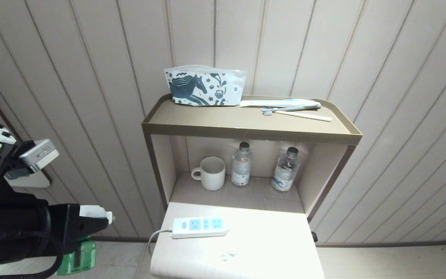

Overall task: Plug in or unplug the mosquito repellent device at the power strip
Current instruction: Place the mosquito repellent liquid on the table

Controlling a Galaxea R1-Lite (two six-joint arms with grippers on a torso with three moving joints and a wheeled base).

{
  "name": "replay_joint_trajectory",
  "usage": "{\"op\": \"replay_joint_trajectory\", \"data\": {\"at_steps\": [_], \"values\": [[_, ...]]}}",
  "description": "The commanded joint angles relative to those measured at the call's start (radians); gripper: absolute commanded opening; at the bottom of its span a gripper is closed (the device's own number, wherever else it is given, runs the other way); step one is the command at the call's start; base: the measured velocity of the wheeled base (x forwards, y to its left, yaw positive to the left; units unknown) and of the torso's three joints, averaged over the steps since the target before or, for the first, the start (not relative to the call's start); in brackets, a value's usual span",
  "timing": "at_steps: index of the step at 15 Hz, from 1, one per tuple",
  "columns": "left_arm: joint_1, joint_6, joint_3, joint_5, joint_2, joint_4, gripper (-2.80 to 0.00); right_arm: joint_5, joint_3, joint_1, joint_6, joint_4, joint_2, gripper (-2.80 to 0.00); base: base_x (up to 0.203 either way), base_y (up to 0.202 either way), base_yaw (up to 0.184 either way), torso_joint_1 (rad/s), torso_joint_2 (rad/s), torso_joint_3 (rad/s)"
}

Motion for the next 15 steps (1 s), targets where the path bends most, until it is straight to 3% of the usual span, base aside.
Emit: {"op": "replay_joint_trajectory", "data": {"at_steps": [1, 3, 4, 7, 8, 10, 11, 15], "values": [[0.004, 0.004, 0.015, 0.002, -0.015, 0.002, -2.80, 0.000, 0.113, -0.067, -0.001, -0.007, -0.127, -2.80, 0.000, 0.000, 0.000, 0.000, 0.00, 0.000], [0.012, 0.037, 0.069, 0.001, -0.019, -0.059, -2.80, 0.013, 0.190, -0.073, 0.004, -0.155, -0.133, -2.80, 0.000, 0.000, 0.000, 0.000, 0.00, 0.000], [0.014, 0.070, 0.102, 0.002, -0.018, -0.102, -2.80, 0.066, 0.215, -0.069, -0.019, -0.221, -0.146, -2.80, 0.000, 0.000, 0.000, 0.000, 0.00, 0.000], [0.016, 0.107, 0.135, 0.005, -0.034, -0.173, -2.80, 0.511, 0.223, -0.054, -0.055, -0.193, -0.257, -2.80, 0.000, 0.000, 0.000, 0.000, 0.00, 0.000], [0.017, 0.121, 0.141, 0.004, -0.041, -0.178, -2.80, 0.572, 0.222, -0.051, -0.055, -0.152, -0.289, -2.80, 0.000, 0.000, 0.000, 0.000, 0.00, 0.000], [0.017, 0.145, 0.160, 0.000, -0.047, -0.202, -2.80, 0.574, 0.223, -0.048, -0.028, -0.059, -0.350, -2.80, 0.000, 0.000, 0.000, 0.000, 0.00, 0.000], [0.016, 0.148, 0.178, -0.002, -0.040, -0.224, -2.80, 0.572, 0.226, -0.047, 0.037, -0.046, -0.353, -2.80, 0.000, 0.000, 0.000, 0.000, 0.00, 0.000], [0.016, 0.157, 0.252, 0.001, -0.057, -0.310, -2.80, 0.564, 0.226, -0.047, 0.046, -0.042, -0.354, -2.80, 0.000, 0.000, 0.000, 0.000, 0.00, 0.000]]}}
